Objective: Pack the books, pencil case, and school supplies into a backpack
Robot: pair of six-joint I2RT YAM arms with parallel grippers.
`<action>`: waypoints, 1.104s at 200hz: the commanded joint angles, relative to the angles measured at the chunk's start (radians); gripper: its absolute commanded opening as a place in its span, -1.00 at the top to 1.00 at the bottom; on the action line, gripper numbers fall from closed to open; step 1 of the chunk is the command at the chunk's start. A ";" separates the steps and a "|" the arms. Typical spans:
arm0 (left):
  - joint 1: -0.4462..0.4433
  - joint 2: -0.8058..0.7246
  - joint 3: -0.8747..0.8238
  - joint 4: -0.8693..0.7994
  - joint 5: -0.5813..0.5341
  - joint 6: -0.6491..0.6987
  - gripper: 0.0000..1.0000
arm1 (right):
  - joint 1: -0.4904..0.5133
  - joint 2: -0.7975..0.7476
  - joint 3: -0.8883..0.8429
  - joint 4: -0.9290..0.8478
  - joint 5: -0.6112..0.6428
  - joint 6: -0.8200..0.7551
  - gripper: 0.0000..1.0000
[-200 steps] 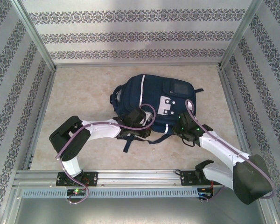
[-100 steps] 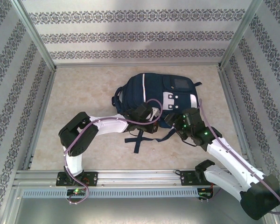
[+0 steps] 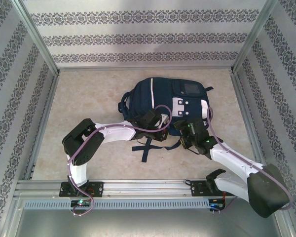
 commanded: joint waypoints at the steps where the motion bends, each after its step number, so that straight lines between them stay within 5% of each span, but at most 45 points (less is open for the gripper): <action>1: -0.022 -0.002 0.003 0.081 0.023 0.003 1.00 | -0.011 0.034 -0.011 0.082 0.061 0.027 -0.37; 43: -0.021 -0.023 -0.019 0.063 0.000 0.021 1.00 | -0.031 0.059 -0.006 0.034 0.098 0.018 0.64; 70: -0.021 -0.040 -0.047 0.029 -0.026 0.049 1.00 | -0.058 0.048 0.009 -0.010 0.102 -0.014 1.00; 221: 0.010 -0.189 -0.138 -0.161 -0.251 0.115 1.00 | -0.243 0.070 0.088 -0.149 0.010 -0.224 1.00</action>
